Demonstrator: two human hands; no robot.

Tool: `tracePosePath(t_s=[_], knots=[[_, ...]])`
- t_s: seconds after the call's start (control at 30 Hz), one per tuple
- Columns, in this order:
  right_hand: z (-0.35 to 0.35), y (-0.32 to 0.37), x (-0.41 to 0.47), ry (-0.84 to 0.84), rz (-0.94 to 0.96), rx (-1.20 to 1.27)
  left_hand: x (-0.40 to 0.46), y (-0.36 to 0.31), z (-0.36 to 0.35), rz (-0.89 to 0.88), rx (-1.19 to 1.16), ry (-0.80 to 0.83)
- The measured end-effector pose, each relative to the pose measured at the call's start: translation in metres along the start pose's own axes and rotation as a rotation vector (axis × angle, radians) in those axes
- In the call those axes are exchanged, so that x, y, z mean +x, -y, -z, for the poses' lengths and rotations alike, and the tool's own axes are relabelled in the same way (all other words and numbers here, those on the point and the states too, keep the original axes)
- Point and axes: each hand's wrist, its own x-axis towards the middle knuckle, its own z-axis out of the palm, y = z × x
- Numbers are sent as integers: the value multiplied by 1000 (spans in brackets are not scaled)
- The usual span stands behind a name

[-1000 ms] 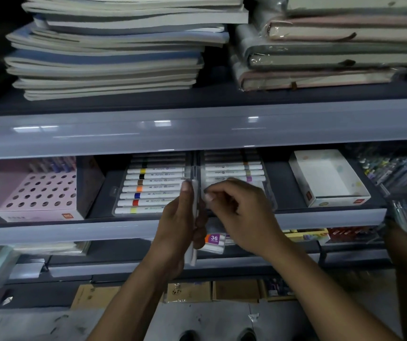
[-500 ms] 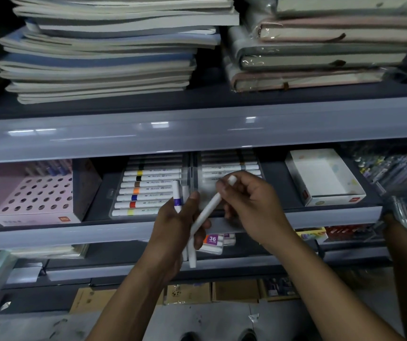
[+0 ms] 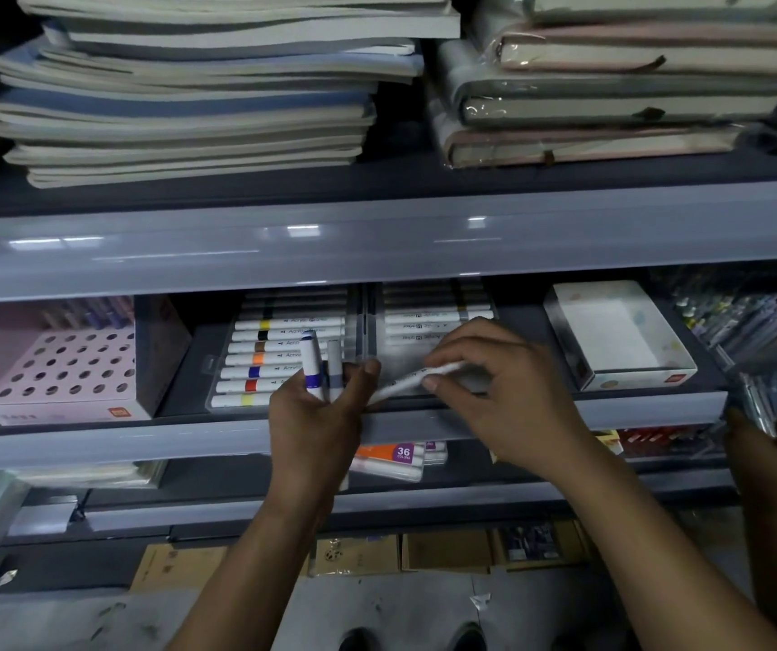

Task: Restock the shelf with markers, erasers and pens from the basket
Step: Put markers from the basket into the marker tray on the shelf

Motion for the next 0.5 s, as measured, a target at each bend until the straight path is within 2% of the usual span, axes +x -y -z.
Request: tracePosePath(t_s=[0.23, 0.37, 0.5], knots=[[-2, 9, 9, 100, 163, -301, 0, -1, -4, -45, 75, 0], [2, 1, 15, 69, 119, -385, 0, 1, -3, -45, 37, -30], [1, -10, 25, 29, 43, -481, -1, 3, -4, -96, 131, -50]])
